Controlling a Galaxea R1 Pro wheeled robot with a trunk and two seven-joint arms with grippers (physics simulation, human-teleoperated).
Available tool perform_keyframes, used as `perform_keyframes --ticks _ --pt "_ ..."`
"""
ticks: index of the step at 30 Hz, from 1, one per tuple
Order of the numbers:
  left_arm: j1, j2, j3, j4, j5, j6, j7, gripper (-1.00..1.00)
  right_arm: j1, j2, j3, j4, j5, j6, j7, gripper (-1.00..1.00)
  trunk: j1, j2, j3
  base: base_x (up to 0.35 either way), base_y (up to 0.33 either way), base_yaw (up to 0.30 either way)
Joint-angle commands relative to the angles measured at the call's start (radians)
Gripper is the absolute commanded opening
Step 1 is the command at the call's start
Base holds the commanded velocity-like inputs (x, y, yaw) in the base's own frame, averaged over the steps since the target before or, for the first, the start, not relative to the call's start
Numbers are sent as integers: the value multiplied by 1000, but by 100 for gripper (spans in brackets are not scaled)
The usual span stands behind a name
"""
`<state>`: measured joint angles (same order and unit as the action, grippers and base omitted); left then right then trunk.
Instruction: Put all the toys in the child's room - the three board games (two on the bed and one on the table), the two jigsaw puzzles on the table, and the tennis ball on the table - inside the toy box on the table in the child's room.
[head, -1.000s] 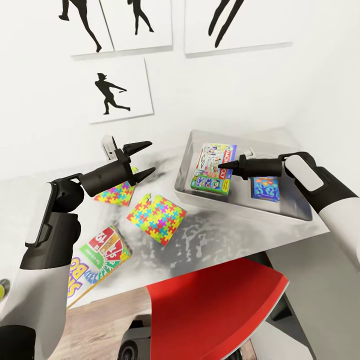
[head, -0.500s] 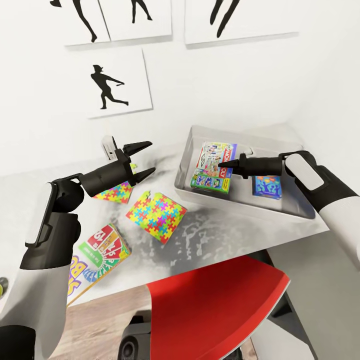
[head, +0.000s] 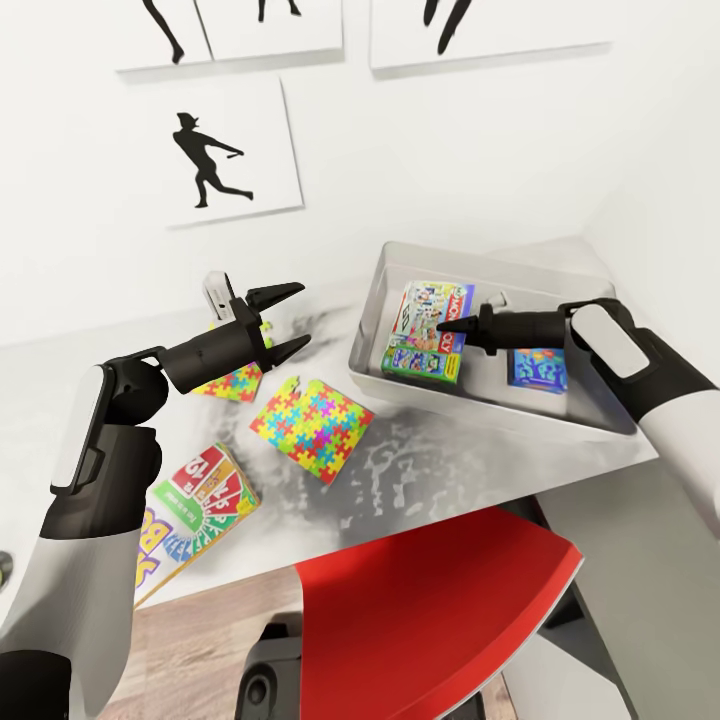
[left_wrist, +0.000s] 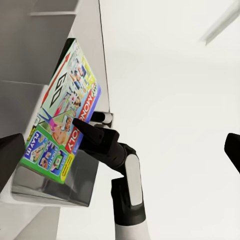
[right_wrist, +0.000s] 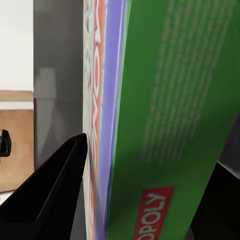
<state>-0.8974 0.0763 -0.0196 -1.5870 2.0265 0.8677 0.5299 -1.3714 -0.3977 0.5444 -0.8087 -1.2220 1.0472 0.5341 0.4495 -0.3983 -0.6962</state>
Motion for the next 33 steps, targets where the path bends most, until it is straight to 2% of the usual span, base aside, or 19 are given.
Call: perform_keyframes --ticks 1,20,33 --pt "-1 0 0 -1 11 -1 10 100 -3 -1 3 1 6 0 9 -100 1 -2 -2 0 0 0" --pt "-2 0 1 -3 15 -1 9 100 -45 -1 3 2 7 0 8 -100 1 -2 -7 0 0 0" --pt "-2 -1 1 -4 15 -1 9 100 -50 -1 2 3 7 0 7 -100 1 -2 -10 0 0 0"
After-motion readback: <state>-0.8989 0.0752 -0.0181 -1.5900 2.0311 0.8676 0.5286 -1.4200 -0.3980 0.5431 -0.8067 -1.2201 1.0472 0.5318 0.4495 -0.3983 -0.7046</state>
